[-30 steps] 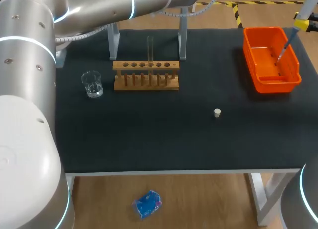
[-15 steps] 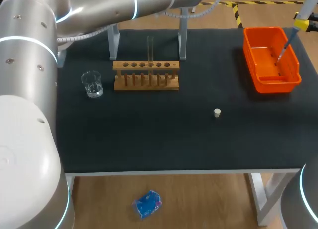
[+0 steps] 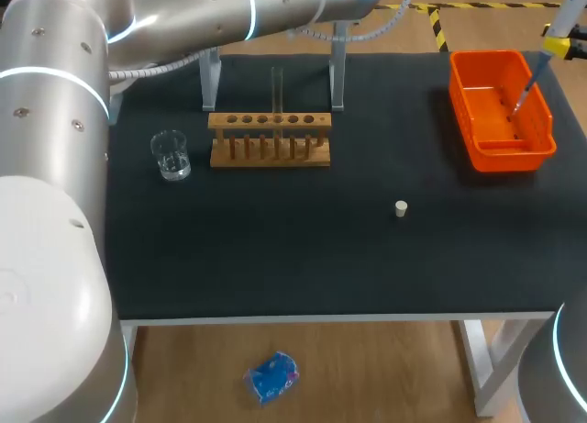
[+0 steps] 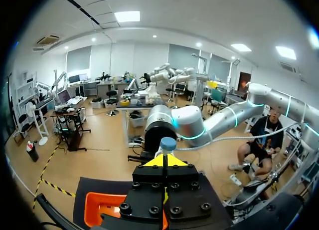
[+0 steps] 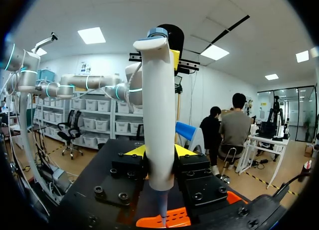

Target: Invert the test tube, pick up the pipette, mount the tip to pipette, aspirate from beaker and dispense into the tube, eject the tip, return the pipette, and cap with the stopper.

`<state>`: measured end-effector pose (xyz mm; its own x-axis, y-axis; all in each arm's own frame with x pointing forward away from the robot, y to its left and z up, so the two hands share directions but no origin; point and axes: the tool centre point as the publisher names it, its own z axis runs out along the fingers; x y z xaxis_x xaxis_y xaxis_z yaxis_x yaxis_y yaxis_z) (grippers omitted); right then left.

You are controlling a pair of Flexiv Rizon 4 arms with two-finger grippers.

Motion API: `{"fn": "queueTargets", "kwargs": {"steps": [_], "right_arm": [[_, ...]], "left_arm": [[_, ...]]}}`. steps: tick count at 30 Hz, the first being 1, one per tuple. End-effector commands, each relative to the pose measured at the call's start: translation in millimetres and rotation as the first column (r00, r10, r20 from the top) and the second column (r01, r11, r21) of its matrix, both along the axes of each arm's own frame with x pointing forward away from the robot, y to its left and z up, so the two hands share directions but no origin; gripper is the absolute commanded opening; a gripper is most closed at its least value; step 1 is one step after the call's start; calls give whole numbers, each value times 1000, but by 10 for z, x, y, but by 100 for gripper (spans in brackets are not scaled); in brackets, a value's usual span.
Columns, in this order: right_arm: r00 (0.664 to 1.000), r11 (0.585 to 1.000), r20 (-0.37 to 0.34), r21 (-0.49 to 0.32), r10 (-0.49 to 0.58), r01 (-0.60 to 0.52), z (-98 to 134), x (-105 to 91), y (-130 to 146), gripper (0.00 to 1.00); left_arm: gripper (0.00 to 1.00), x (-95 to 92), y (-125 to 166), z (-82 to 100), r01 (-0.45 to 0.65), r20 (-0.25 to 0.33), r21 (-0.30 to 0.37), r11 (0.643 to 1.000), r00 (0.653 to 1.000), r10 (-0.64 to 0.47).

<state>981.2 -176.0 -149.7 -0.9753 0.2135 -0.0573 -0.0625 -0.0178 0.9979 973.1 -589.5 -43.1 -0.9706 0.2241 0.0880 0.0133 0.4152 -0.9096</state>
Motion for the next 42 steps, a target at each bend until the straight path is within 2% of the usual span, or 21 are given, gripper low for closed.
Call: {"fn": "queueTargets", "kwargs": {"steps": [1,28,35,38,42], "right_arm": [[1000,1000,0,0,5,-5,13,13,-9,0],[1000,1000,0,0,5,-5,13,13,-9,0],[1000,1000,0,0,5,-5,13,13,-9,0],[1000,1000,0,0,5,-5,13,13,-9,0],[1000,1000,0,0,5,-5,13,13,-9,0]], "left_arm": [[0,7,-18,-48,1,-2,-7,1000,1000,-1],[0,-10,-37,-300,-16,-47,-37,999,999,14],[0,1,13,-223,-30,-27,-40,999,999,29],[0,2,38,-139,-44,-3,-48,998,999,44],[0,8,82,65,-59,49,-68,996,997,62]]}}
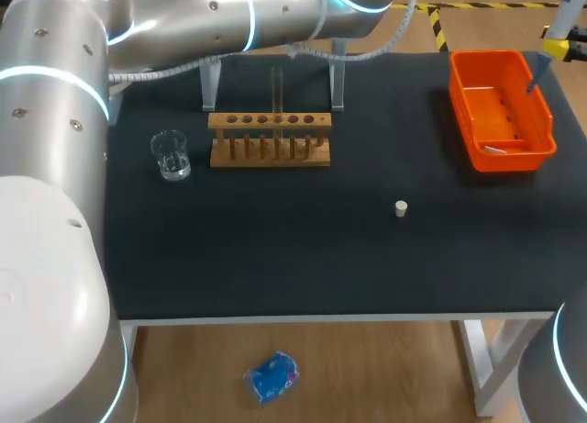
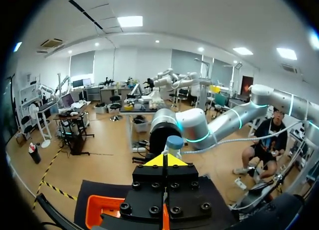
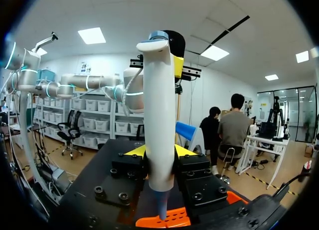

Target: Invert the test tube, pick up the pipette, mount the tip to pipette, aspirate from beaker and dispense into the tube, eject the tip, return the pipette, and cap with the stopper.

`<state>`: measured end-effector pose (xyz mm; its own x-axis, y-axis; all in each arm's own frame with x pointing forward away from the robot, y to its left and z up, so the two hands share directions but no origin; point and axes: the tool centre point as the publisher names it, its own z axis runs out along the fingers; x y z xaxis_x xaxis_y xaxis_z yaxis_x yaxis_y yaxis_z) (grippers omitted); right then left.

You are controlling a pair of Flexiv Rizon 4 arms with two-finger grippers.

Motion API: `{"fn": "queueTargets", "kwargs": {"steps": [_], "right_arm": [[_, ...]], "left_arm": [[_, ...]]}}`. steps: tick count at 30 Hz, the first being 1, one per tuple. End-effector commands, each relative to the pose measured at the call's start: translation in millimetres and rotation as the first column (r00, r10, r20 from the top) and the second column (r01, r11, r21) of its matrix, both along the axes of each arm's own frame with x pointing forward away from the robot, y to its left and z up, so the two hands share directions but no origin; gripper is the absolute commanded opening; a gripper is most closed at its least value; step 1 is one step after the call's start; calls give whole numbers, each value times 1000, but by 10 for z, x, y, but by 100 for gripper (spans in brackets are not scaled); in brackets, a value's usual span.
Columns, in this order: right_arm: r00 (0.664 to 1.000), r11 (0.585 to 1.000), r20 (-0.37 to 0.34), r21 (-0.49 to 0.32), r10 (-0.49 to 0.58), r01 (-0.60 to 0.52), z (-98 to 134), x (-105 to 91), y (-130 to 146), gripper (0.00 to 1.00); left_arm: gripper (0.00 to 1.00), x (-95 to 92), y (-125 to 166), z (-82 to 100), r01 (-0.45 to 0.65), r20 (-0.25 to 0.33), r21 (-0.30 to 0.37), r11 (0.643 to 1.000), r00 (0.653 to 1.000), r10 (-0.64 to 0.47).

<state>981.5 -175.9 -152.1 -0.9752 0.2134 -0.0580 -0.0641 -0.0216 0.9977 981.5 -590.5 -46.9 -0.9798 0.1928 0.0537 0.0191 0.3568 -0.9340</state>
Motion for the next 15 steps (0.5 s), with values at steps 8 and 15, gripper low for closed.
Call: {"fn": "queueTargets", "kwargs": {"steps": [8,15], "right_arm": [[1000,1000,-1,-4,4,-4,37,10,-10,0],[1000,1000,-1,-4,4,-4,37,10,-10,0]], "left_arm": [[100,-83,204,356,-38,105,-6,999,994,38],[100,-203,326,427,-33,128,-20,999,991,35]]}}
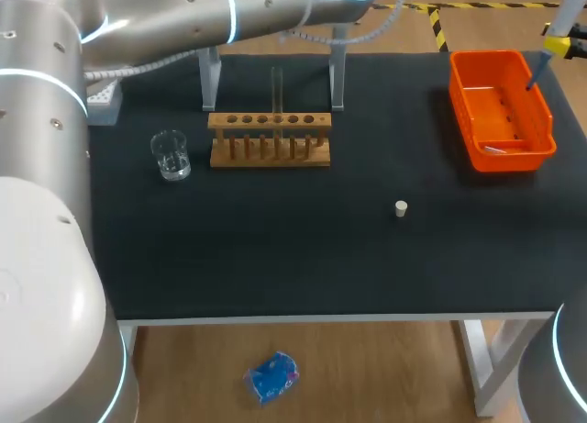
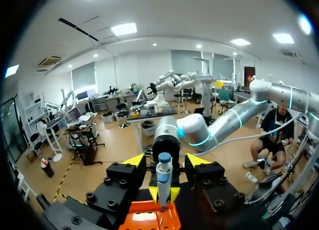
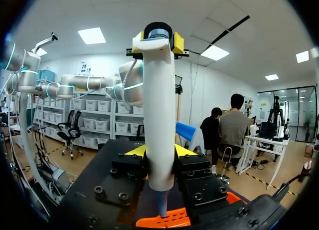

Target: Invert the test tube, pick up the pipette, mount the tip to pipette, aspirate from beaker and dispense into the tube, eject the tip, return the pipette, and cap with the stopper.

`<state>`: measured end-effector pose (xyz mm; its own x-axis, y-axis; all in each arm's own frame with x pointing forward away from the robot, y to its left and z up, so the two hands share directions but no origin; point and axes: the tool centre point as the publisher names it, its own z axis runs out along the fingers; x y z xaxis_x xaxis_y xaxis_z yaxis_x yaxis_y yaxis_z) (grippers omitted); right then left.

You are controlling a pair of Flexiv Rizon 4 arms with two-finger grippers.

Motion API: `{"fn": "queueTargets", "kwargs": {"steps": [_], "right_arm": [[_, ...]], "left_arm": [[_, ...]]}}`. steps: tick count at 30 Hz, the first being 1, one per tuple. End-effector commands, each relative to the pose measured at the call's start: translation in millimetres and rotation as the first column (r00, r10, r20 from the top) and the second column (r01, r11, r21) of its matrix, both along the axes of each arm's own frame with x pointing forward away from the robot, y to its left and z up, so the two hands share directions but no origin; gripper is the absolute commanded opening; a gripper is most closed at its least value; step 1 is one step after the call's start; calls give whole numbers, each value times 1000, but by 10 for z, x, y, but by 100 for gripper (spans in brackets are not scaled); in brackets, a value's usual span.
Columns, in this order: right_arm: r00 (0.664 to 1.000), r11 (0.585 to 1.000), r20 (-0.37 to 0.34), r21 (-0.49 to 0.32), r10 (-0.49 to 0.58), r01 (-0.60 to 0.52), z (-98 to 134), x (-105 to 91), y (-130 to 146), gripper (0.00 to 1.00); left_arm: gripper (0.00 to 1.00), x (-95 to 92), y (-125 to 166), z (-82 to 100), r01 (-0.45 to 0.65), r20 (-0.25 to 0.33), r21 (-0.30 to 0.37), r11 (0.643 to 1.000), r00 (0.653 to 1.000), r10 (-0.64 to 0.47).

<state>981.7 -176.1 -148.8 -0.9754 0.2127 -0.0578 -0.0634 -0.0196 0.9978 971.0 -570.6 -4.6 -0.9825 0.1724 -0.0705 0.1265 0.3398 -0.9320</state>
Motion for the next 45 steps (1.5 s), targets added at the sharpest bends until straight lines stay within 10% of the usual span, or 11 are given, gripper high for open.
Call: {"fn": "queueTargets", "kwargs": {"steps": [1,29,45], "right_arm": [[1000,1000,-1,-2,4,-4,4,8,-8,0],[1000,1000,-1,-2,4,-4,4,8,-8,0],[1000,1000,-1,-2,4,-4,4,8,-8,0]], "left_arm": [[100,-116,149,-3,-19,4,7,1000,1000,19],[100,-1000,1112,-509,-222,-28,-84,972,975,220],[100,-1045,1139,-515,-233,-30,-76,970,973,231]]}}
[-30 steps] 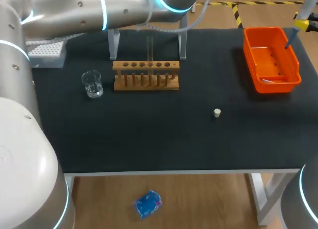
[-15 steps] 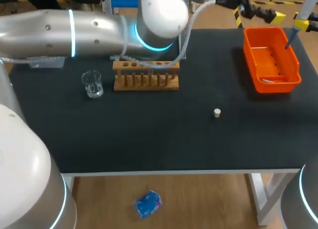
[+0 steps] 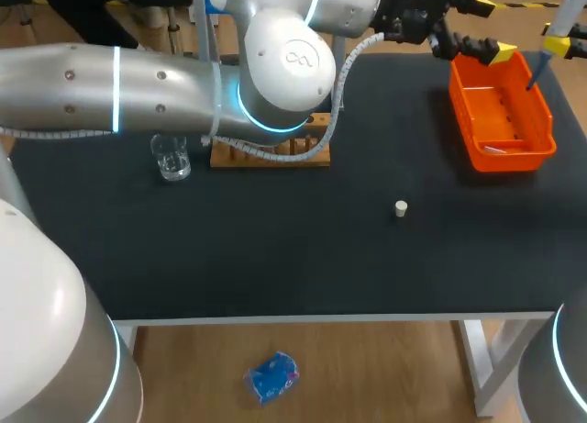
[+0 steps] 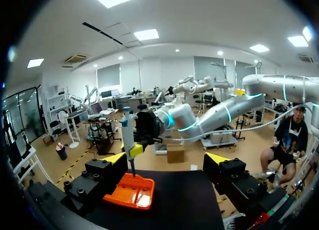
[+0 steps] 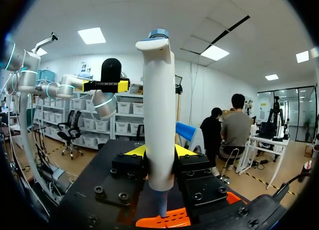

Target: Invert the test tube, pick up the pipette, mount the tip to pipette, aspirate from beaker and dispense into the tube, eject the tip, return the pipette, and cap with the stopper.

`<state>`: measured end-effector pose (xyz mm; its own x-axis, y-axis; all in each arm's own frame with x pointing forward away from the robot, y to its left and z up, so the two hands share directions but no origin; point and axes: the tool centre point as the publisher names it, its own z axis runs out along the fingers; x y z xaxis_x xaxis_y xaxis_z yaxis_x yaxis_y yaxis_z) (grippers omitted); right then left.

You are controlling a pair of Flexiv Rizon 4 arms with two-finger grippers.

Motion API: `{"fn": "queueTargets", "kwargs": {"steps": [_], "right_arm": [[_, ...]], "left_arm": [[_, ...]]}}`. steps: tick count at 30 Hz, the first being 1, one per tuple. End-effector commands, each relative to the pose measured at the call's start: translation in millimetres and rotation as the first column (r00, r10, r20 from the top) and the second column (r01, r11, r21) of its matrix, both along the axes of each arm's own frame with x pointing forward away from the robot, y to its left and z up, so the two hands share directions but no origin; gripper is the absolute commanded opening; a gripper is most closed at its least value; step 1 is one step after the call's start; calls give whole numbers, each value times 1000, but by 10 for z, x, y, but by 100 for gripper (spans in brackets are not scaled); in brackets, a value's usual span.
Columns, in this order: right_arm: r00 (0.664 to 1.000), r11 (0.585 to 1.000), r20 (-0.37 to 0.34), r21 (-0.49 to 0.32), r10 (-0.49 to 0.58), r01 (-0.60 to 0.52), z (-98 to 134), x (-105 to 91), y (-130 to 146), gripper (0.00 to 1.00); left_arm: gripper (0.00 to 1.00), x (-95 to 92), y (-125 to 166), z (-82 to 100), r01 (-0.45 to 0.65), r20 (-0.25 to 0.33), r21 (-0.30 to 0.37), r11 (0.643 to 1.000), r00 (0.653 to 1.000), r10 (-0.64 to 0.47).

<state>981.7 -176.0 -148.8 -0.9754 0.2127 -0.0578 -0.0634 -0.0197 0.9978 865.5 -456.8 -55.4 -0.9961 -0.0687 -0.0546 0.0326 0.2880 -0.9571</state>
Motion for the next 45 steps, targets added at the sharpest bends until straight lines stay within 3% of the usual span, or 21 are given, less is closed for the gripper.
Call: {"fn": "queueTargets", "kwargs": {"steps": [1,7,15,21,35,45], "right_arm": [[1000,1000,-1,-2,4,-4,4,8,-9,0],[1000,1000,-1,-2,4,-4,4,8,-9,0],[1000,1000,-1,-2,4,-4,4,8,-9,0],[1000,1000,-1,-2,4,-4,4,8,-9,0],[1000,1000,-1,-2,4,-4,4,8,-9,0],[1000,1000,-1,-2,4,-4,4,8,-9,0]], "left_arm": [[100,10,1,-7,4,0,-5,1000,1000,-4],[100,-87,81,-93,4,21,-23,1000,1000,-4],[100,-433,591,-300,-28,43,-42,999,999,30],[100,-569,843,-399,-33,69,-54,998,997,36],[100,-367,1203,-778,-51,39,-117,992,998,56],[100,-281,1252,-783,-71,36,-112,991,996,76]]}}
